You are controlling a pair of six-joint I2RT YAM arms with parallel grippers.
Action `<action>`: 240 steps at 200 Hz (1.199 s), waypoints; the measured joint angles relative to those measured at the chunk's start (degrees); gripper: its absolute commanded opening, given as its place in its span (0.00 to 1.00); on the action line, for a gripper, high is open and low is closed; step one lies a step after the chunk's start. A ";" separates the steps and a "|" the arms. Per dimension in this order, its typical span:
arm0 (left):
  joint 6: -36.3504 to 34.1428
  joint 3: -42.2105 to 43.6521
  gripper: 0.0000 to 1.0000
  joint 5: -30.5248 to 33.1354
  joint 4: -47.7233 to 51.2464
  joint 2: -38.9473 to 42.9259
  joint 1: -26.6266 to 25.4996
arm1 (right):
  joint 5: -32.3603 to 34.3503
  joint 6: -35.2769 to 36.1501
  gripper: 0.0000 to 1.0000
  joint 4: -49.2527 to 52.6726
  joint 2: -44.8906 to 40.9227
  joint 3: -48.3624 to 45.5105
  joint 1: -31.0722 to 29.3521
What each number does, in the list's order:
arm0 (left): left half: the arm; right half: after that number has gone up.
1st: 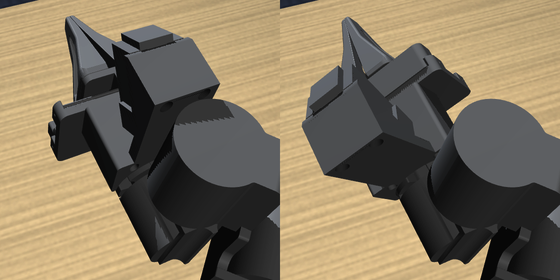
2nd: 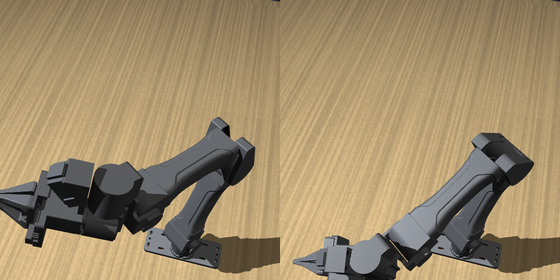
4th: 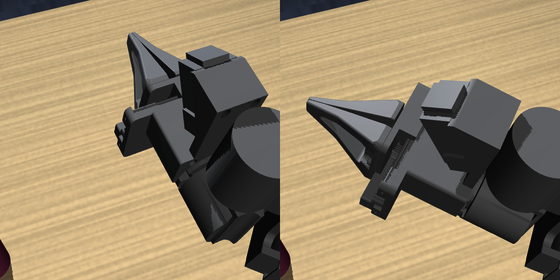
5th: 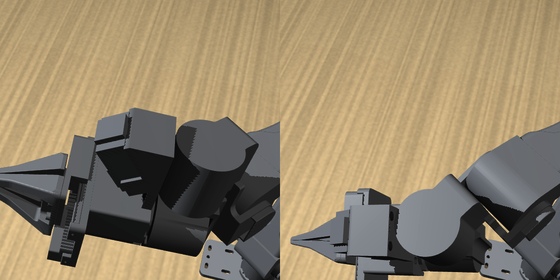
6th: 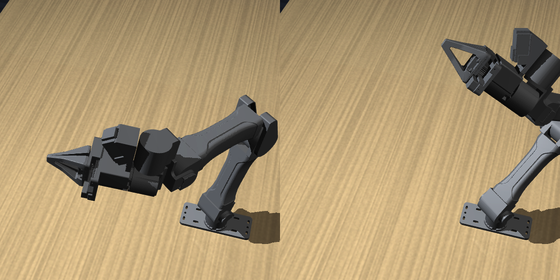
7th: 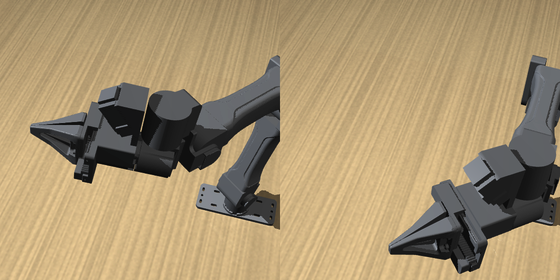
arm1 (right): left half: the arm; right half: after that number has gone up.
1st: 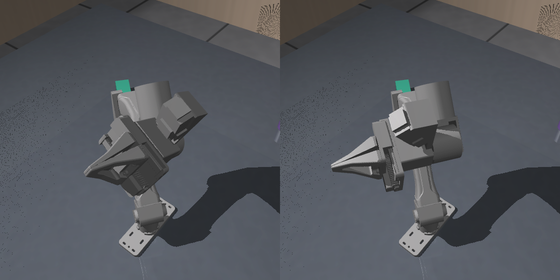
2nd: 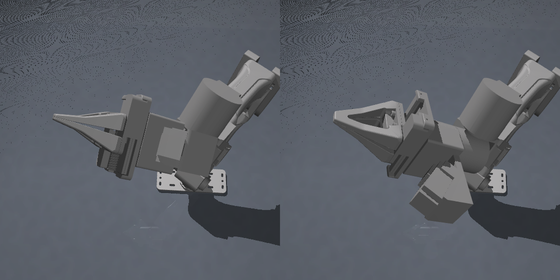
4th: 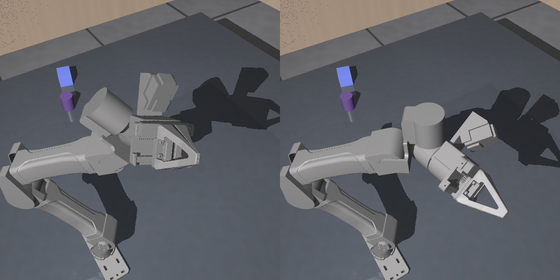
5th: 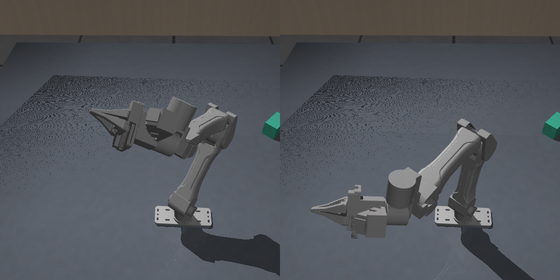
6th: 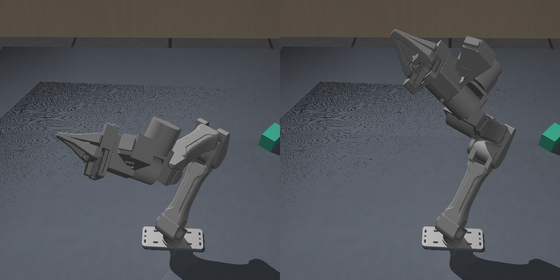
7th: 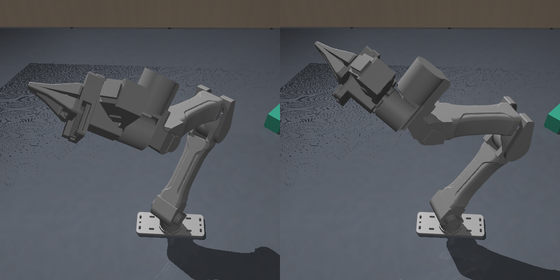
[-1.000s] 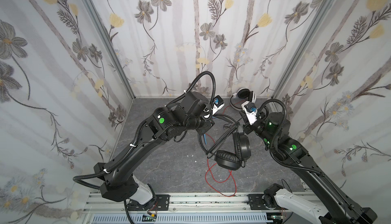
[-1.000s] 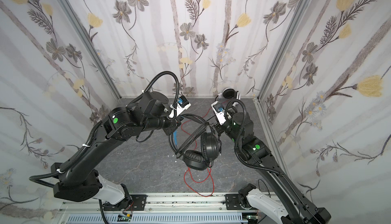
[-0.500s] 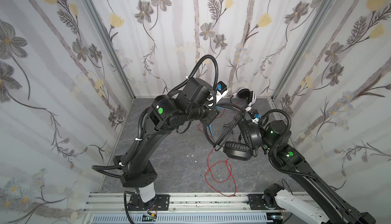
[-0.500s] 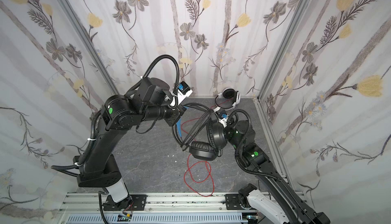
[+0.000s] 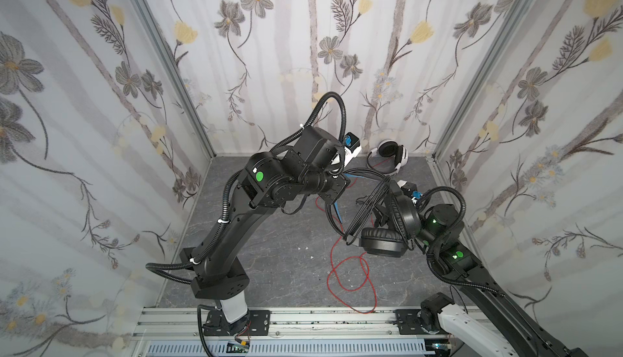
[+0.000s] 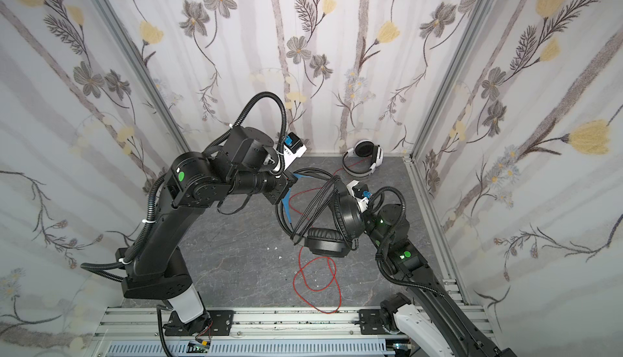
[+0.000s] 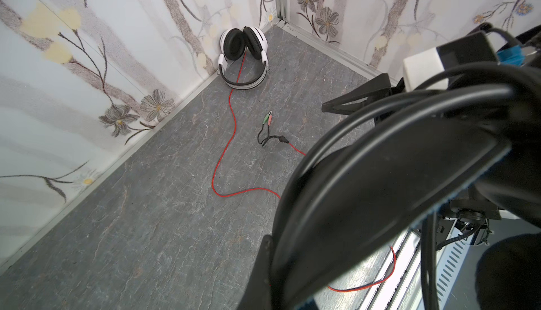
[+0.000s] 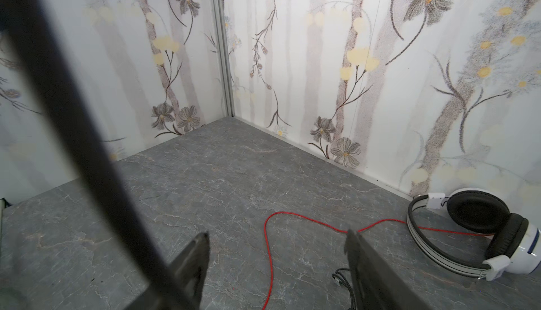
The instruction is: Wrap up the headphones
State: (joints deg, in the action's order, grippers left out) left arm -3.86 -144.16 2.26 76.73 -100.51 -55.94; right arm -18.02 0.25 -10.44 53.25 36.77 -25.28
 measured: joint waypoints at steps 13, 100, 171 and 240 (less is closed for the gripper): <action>0.39 0.48 0.00 -0.44 -0.90 0.39 0.00 | -1.60 -0.76 0.80 -0.44 -0.63 -1.05 0.35; 2.12 0.83 0.00 -1.64 -4.11 1.90 0.00 | -4.61 -3.06 0.81 -0.15 -6.05 -10.03 0.98; 2.60 3.15 0.00 -4.07 -7.06 4.92 0.00 | -6.08 -9.46 0.81 -3.69 -5.70 -13.57 1.03; 3.43 8.98 0.00 -5.33 -11.82 9.60 0.00 | -10.14 -13.53 0.80 -6.08 -4.79 -15.76 1.03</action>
State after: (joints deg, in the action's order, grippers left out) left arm -0.43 -135.17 -3.07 64.90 -90.91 -55.94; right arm -28.16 -13.28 -16.51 48.47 21.02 -24.25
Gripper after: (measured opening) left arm 0.060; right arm 0.797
